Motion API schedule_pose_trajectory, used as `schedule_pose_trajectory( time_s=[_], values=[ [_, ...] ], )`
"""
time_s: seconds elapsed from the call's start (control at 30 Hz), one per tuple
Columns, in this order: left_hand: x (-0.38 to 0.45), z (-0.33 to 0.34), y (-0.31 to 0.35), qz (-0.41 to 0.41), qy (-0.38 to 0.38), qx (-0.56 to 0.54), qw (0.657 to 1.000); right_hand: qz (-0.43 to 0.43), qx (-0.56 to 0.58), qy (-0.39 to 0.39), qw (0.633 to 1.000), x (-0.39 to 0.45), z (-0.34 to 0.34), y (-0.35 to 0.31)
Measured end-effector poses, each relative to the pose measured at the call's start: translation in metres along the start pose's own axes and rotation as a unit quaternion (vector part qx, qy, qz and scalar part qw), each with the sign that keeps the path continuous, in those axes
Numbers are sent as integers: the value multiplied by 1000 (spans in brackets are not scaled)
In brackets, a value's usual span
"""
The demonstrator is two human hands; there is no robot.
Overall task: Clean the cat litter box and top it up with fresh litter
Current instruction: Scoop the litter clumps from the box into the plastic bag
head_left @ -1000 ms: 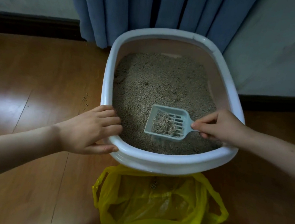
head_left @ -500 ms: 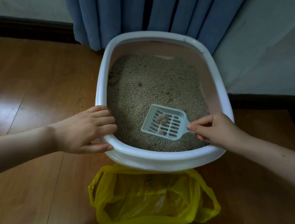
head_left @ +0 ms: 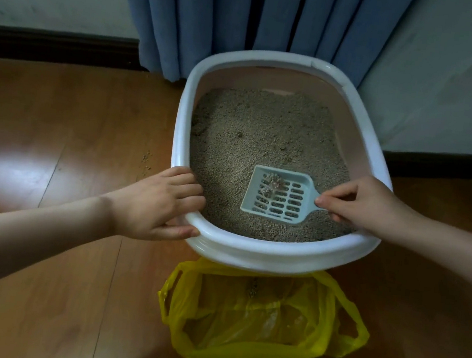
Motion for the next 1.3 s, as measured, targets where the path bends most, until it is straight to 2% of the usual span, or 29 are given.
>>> schedule_pose_trajectory(
  time_s=[0.33, 0.47, 0.6, 0.8, 0.97, 1.17, 1.3],
  values=[
    [-1, 1, 0, 5, -7, 5, 1000, -3, 3, -6, 1000, -5, 5, -7],
    [-1, 0, -1, 5, -15, 6, 1000, -20, 43, -4, 999, -15, 3, -15],
    [0, -2, 1, 5, -24, 13, 1000, -52, 78, -61, 994, -37, 14, -32],
    [-1, -6, 4, 19, -21, 7, 1000, -63, 13, -173, 983, -68, 49, -26],
    [-2, -4, 5, 26, -7, 18, 999, 10, -28, -222, 975, -81, 76, 11],
    [0, -6, 8, 38, -1, 15, 999, 119, -127, -198, 965, -83, 86, 40],
    [-1, -5, 6, 34, -3, 21, 999, 222, -28, -249, 942, -79, 94, 47]
  ],
)
Point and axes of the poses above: each hand's wrist, its own x-axis towards the middle knuckle, its own z-axis out of the palm, y = z × x, the point moved 6 cm from there along x, towards the middle knuckle, and after that the axes turned 12 degrees about -y, right-handed, at the moved point
